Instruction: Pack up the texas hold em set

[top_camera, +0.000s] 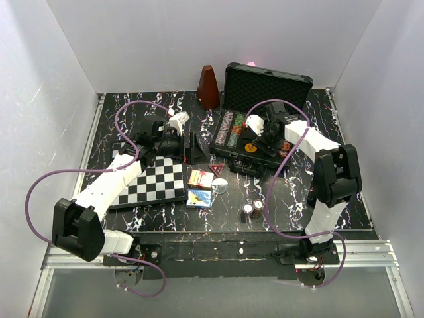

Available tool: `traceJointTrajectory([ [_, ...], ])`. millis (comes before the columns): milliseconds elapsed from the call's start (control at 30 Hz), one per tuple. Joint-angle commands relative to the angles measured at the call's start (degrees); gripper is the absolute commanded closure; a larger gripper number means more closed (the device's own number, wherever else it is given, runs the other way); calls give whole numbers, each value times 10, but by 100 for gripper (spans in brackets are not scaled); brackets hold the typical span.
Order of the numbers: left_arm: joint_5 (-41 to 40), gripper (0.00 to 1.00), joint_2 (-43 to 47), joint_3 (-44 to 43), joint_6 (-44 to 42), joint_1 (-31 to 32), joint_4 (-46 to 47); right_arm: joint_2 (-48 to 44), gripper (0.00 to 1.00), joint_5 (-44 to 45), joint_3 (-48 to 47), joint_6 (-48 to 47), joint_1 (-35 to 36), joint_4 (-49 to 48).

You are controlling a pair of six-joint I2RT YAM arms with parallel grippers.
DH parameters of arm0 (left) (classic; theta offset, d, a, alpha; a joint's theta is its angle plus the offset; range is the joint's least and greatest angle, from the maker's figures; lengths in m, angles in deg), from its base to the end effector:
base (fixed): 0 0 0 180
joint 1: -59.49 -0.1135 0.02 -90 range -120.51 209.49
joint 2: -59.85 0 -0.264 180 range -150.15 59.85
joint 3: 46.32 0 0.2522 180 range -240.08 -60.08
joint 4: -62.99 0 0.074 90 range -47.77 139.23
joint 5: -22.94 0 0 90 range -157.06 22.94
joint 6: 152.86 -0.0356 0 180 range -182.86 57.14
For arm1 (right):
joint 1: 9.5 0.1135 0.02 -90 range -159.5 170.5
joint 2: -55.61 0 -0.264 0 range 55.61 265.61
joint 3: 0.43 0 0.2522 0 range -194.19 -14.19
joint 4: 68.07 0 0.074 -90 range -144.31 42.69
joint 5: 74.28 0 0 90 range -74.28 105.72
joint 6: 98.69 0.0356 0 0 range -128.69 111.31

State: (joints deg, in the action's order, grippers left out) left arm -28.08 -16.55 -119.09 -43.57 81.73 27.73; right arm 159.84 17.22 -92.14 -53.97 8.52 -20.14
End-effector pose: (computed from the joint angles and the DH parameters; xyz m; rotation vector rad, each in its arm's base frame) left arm 0.2588 -0.1300 0.2903 0.4459 2.2771 -1.1450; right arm 0.3665 0.1183 0.2194 -1.3773 2.2517 -0.1976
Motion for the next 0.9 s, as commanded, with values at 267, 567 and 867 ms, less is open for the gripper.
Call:
traceJointTrajectory([
  [267, 7, 2, 9, -23, -14, -4, -9, 14, 88, 33, -58, 8, 1, -16],
  [567, 7, 2, 7, -24, -17, -4, -11, 35, 63, 49, -94, 22, 1, 4],
  [867, 11, 2, 6, -25, -19, -4, -13, 34, 13, 46, -107, 31, 1, 5],
])
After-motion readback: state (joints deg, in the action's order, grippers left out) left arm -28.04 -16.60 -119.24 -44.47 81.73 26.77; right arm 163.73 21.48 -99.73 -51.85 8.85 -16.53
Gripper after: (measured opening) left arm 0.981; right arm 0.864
